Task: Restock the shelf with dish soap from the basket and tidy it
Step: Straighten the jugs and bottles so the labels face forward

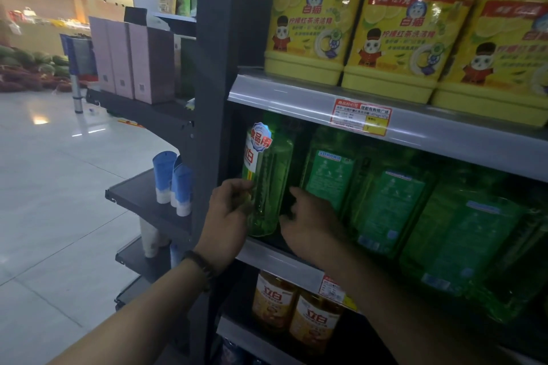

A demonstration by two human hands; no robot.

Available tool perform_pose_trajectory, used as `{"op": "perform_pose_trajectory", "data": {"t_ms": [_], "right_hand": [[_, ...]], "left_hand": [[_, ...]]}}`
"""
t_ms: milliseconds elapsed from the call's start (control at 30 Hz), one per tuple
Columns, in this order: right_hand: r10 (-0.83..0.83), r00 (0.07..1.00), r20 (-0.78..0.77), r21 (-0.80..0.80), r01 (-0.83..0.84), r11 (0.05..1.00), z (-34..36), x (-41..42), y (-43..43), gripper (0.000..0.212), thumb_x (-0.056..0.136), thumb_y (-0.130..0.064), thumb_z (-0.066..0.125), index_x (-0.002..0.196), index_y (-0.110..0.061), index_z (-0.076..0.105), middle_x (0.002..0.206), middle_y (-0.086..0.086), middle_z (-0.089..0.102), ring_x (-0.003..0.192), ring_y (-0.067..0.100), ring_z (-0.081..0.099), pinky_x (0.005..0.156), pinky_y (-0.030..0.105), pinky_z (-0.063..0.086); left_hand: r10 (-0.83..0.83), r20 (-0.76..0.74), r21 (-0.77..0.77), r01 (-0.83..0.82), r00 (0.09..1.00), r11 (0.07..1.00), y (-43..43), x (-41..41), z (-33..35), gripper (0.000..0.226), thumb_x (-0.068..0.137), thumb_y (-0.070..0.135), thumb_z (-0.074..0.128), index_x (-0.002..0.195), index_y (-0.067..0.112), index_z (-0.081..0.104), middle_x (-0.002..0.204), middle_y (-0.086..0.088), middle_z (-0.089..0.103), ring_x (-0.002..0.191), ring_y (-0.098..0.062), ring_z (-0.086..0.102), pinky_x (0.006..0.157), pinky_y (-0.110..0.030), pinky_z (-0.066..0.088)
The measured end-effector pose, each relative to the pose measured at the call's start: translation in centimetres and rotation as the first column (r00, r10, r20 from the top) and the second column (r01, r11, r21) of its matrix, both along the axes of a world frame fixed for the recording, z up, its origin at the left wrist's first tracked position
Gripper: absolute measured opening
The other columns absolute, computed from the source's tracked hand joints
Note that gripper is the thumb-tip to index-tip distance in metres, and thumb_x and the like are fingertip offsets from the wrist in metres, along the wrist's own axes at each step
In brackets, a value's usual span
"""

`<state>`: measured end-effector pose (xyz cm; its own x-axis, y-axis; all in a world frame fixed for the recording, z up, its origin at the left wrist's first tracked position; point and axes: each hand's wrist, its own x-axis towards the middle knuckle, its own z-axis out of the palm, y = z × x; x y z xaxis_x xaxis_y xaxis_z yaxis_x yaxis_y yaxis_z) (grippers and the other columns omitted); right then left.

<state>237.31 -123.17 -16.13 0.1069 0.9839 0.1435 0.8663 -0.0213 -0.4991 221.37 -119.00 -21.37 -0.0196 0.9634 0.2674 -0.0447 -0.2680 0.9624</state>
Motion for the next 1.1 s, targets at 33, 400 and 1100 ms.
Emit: {"op": "perform_pose_trajectory", "data": {"t_ms": [33, 400, 1100], "right_hand": [[-0.004, 0.999, 0.038, 0.086, 0.001, 0.996, -0.5, -0.2, -1.3, 0.056, 0.102, -0.03, 0.063, 0.155, -0.029, 0.043, 0.135, 0.003, 0.063, 0.117, 0.023, 0.064, 0.099, 0.043, 0.058], [0.118, 0.958, 0.262, -0.075, -0.102, 0.992, -3.6, -2.1, -2.9, 0.085, 0.104, -0.046, 0.057, 0.169, -0.041, 0.004, 0.153, 0.006, 0.029, 0.128, 0.031, 0.053, 0.099, 0.041, 0.054], [0.017, 0.984, 0.179, -0.125, 0.005, 0.992, -1.9, 1.1, 2.2, 0.101, 0.093, -0.024, 0.066, 0.171, -0.028, 0.002, 0.093, 0.006, 0.07, 0.085, 0.026, 0.071, 0.066, 0.033, 0.059]], "left_hand": [[-0.017, 0.035, -0.017, 0.018, 0.999, 1.0, 0.3, 0.1, 0.3, 0.026, 0.094, 0.022, 0.061, 0.118, 0.032, 0.063, 0.126, -0.013, 0.064, 0.113, -0.028, 0.068, 0.088, -0.042, 0.06], [-0.158, 0.075, -0.171, 0.169, 0.985, 0.971, 2.3, 0.9, 3.2, 0.057, 0.097, 0.063, 0.049, 0.14, 0.025, 0.054, 0.127, -0.006, 0.072, 0.117, -0.021, 0.07, 0.105, -0.05, 0.055], [-0.088, -0.32, 0.068, 0.116, 0.943, 0.991, 4.7, 3.0, -0.9, 0.074, 0.081, 0.053, 0.06, 0.148, 0.045, 0.028, 0.162, -0.001, 0.033, 0.152, -0.024, 0.037, 0.121, -0.052, 0.04]]}}
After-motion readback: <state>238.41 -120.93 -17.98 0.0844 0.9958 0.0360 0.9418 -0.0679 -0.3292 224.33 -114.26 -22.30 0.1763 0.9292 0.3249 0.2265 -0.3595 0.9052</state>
